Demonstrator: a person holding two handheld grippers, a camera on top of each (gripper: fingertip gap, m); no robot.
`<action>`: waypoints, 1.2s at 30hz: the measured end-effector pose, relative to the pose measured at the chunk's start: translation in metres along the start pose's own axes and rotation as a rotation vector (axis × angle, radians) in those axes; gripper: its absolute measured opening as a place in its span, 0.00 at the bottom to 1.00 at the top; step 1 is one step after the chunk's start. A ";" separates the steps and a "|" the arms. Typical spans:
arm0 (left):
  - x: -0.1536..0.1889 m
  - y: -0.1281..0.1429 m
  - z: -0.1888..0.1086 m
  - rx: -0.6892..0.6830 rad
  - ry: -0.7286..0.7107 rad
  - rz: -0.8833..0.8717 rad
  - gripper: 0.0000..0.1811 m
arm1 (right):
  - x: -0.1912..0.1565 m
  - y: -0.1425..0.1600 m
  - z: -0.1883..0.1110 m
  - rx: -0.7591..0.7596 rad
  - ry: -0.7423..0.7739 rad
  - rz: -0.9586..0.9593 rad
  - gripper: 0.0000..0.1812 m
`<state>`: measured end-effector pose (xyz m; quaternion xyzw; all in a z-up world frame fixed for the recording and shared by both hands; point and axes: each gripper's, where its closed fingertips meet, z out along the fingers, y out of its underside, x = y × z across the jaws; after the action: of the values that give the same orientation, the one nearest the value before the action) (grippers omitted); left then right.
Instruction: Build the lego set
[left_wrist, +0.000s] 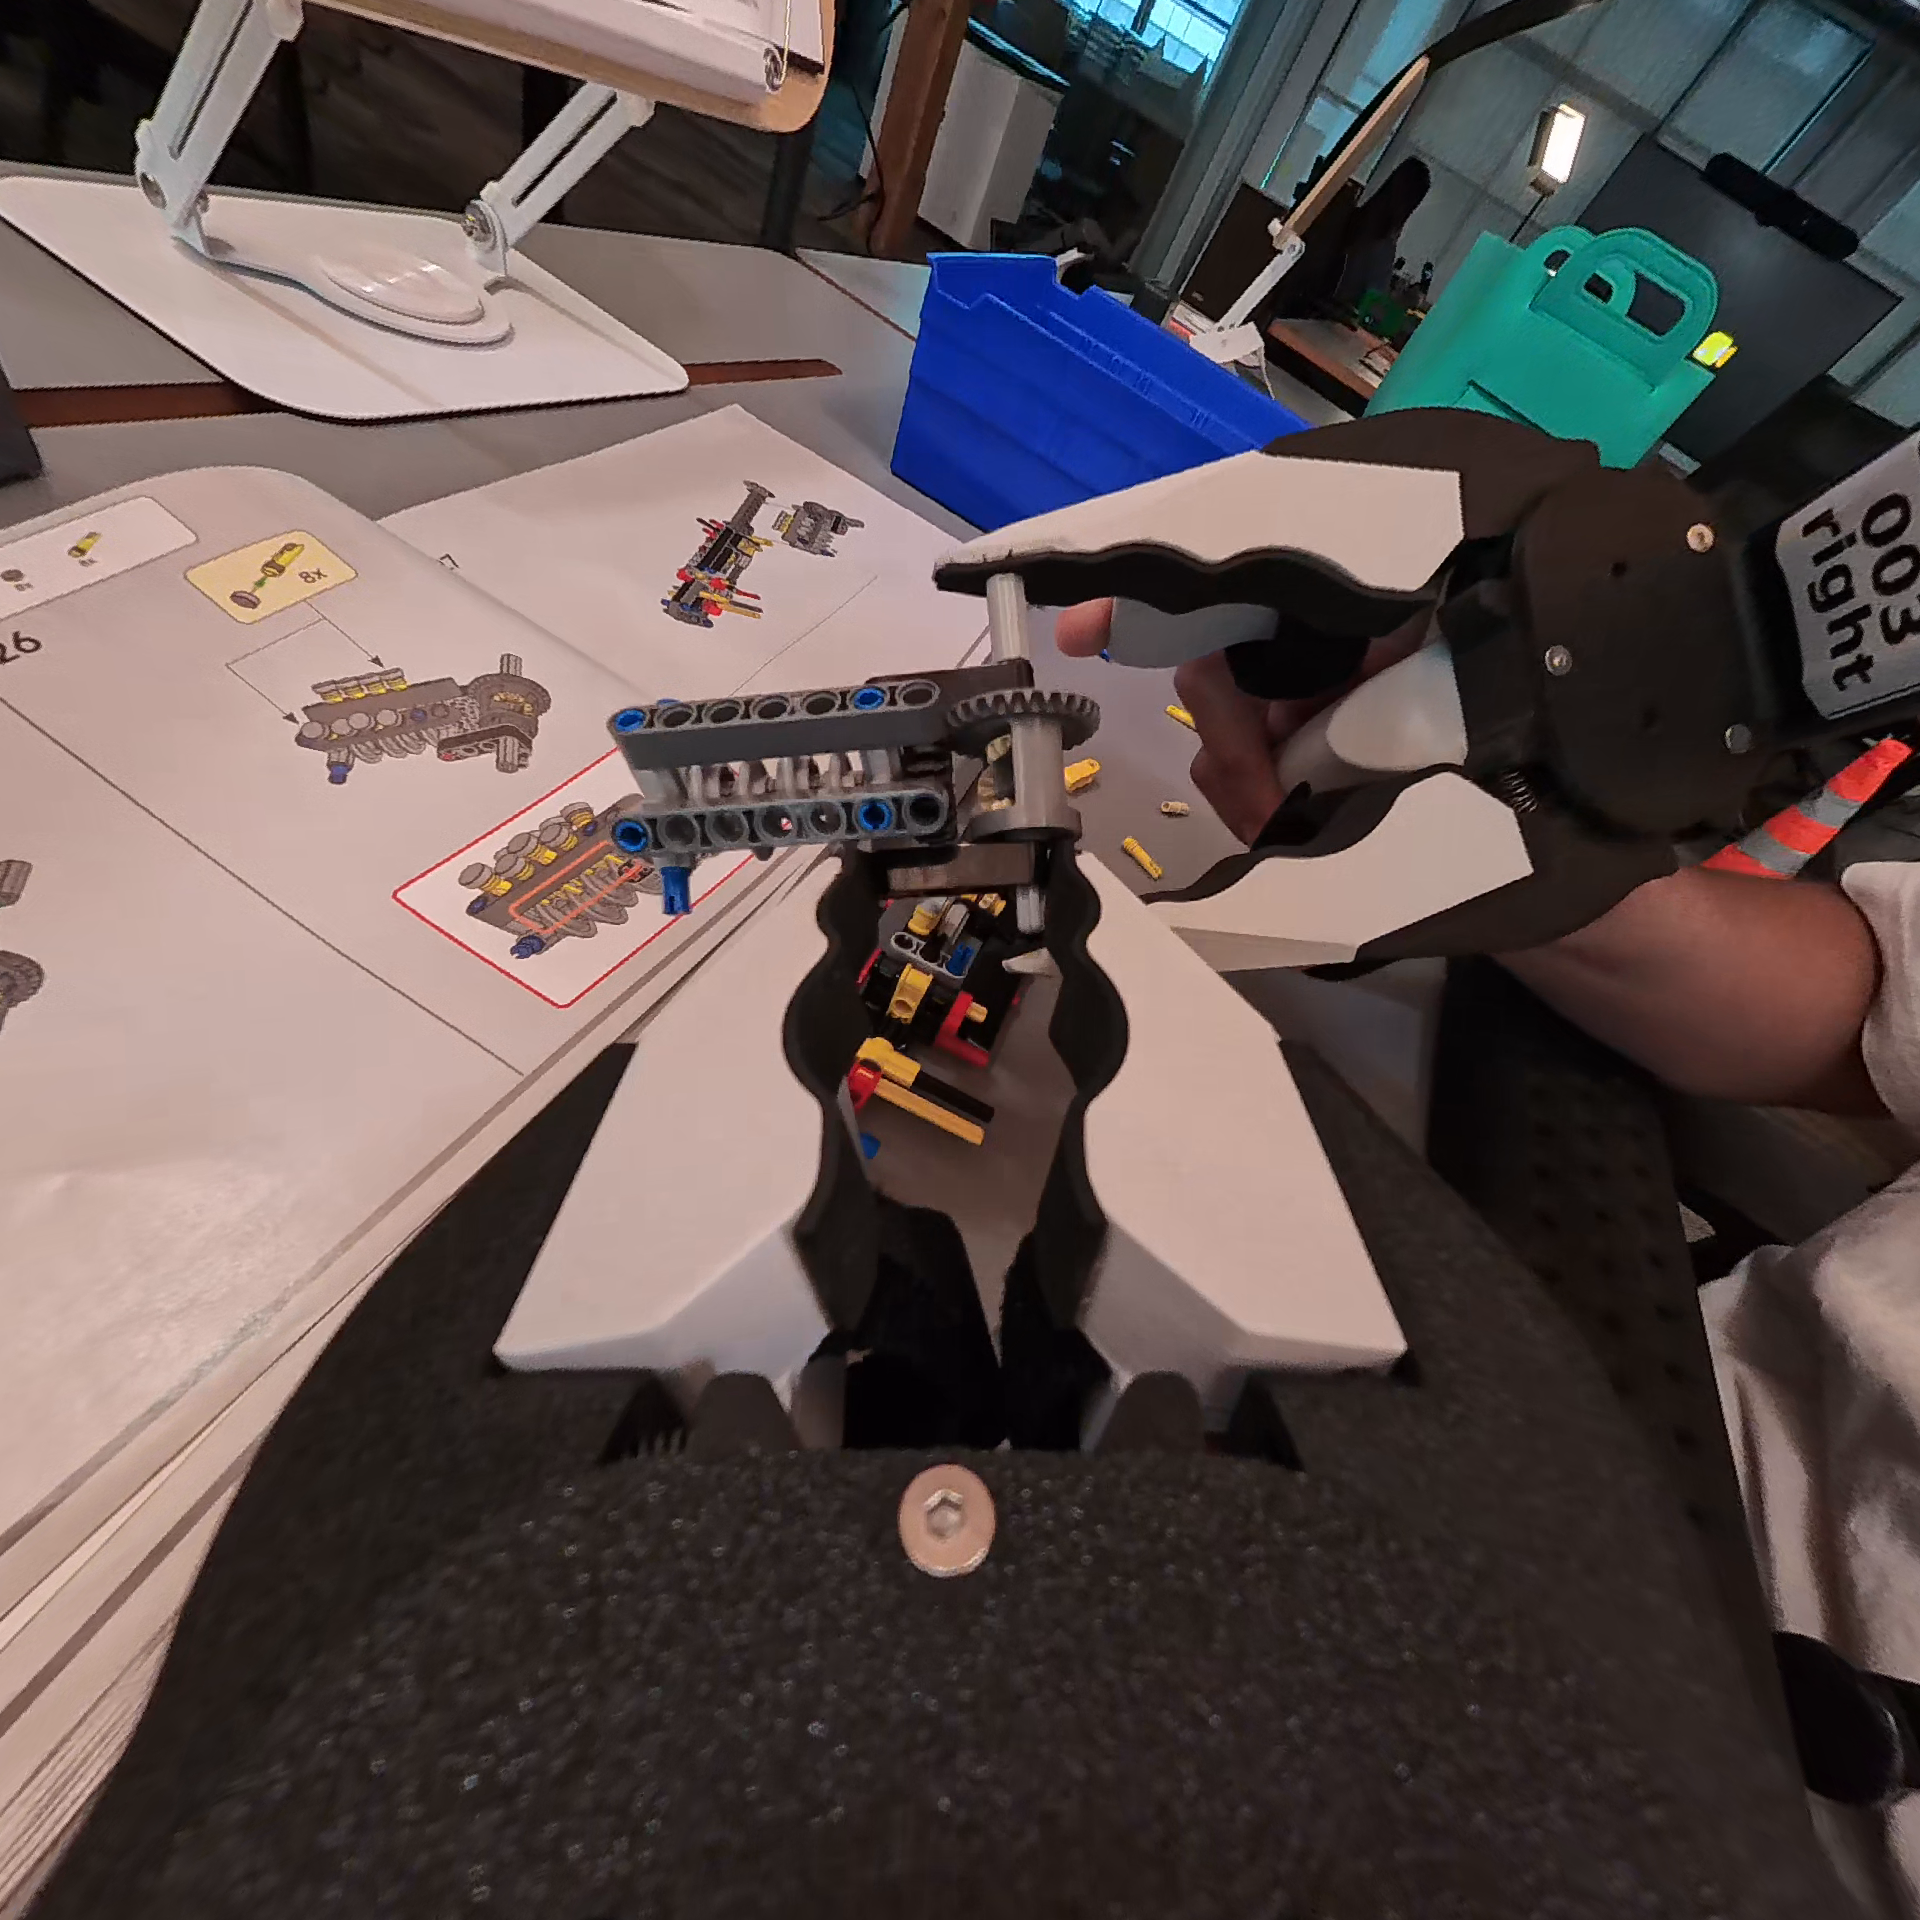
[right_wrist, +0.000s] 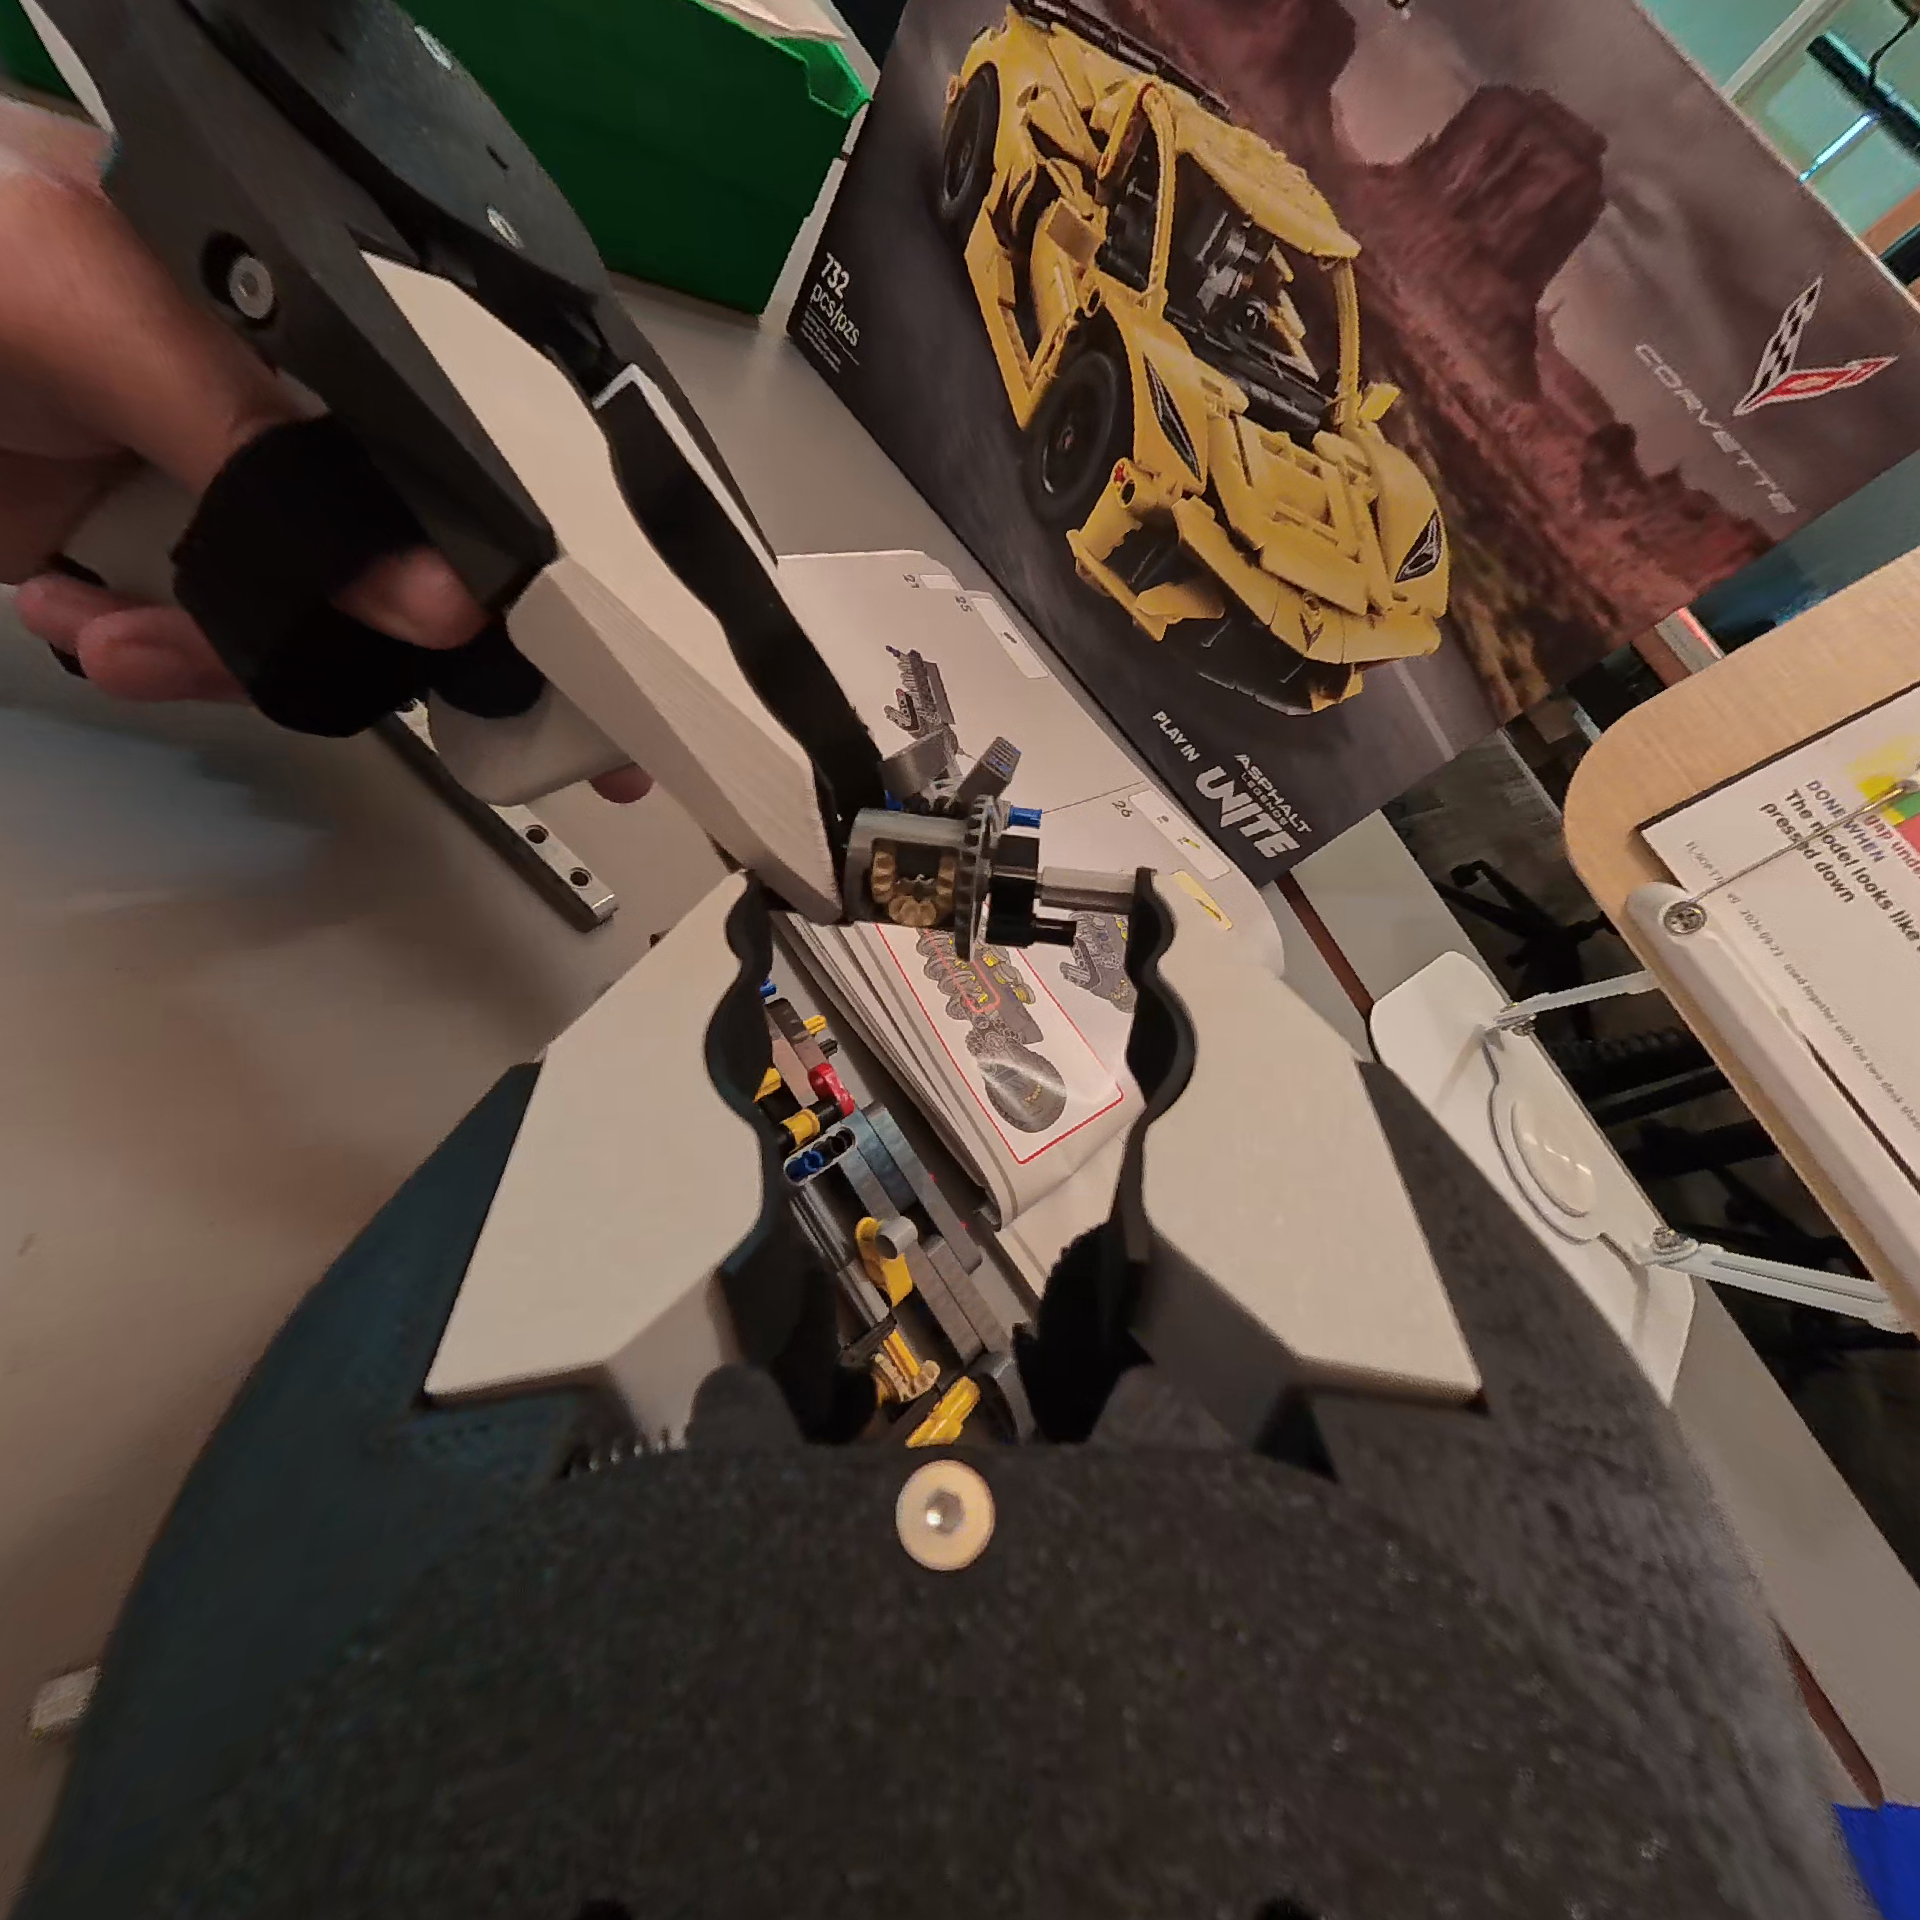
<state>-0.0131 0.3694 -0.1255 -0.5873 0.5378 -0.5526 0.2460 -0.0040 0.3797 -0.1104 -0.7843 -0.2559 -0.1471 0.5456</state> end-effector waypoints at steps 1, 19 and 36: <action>0.000 0.000 0.000 -0.001 -0.003 0.005 0.17 | 0.000 0.000 0.000 0.000 0.002 -0.007 0.38; -0.010 0.005 -0.001 -0.051 -0.034 0.062 0.17 | -0.006 0.007 0.002 0.000 -0.082 0.065 0.38; 0.038 0.033 -0.002 -0.219 0.180 0.260 0.17 | -0.030 0.007 -0.055 0.232 -0.842 0.525 0.05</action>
<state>-0.0345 0.3257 -0.1396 -0.4844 0.6858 -0.5047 0.2008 -0.0222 0.3193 -0.1119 -0.7477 -0.2625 0.3531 0.4973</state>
